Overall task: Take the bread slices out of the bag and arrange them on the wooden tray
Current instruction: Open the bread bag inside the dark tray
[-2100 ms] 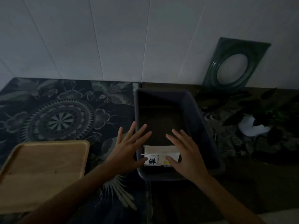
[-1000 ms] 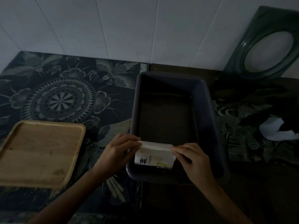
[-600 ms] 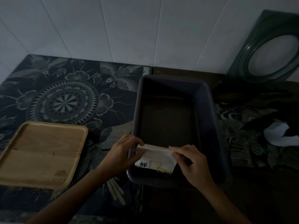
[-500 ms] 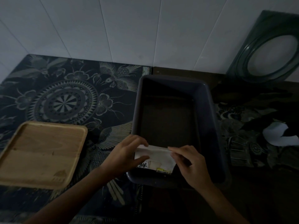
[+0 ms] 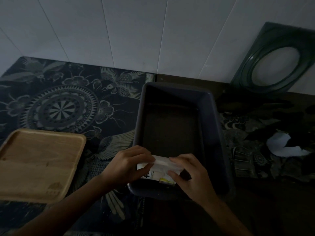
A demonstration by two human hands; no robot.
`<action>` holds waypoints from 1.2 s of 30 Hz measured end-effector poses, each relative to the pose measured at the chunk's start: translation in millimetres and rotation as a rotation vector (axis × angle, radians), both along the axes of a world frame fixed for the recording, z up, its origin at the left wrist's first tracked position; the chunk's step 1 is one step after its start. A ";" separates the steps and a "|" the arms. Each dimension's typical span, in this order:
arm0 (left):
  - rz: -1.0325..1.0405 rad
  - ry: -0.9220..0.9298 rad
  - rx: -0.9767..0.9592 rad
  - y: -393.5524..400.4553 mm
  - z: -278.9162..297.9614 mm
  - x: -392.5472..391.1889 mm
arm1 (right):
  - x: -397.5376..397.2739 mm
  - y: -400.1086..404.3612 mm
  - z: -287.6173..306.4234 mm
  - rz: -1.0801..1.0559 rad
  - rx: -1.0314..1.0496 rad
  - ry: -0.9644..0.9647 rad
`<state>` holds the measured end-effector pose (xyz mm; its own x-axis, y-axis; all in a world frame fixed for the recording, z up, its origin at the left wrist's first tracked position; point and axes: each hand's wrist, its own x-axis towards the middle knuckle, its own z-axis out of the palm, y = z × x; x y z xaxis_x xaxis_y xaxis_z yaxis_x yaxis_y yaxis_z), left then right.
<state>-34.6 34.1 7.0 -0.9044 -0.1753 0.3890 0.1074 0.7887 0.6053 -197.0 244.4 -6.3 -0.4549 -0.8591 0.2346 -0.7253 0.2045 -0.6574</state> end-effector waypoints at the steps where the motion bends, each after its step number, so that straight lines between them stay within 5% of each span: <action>1: 0.001 -0.004 0.011 0.0 0.9 0.7 | 0.7 -1.7 0.3 0.006 -0.008 0.017; 7: 0.087 -0.027 0.147 -0.6 6.0 2.3 | 0.7 -8.6 5.1 0.024 -0.004 0.242; 19: 0.233 -0.289 0.396 -10.9 22.5 -18.4 | 1.5 -16.6 24.0 0.095 0.124 0.363; 31: -0.035 -0.258 -0.111 -33.3 40.7 -46.4 | 22.5 -22.7 38.7 0.152 0.115 0.581; 36: -0.056 -0.280 -0.158 -37.7 43.1 -52.6 | 25.0 -12.6 46.9 0.266 0.199 0.544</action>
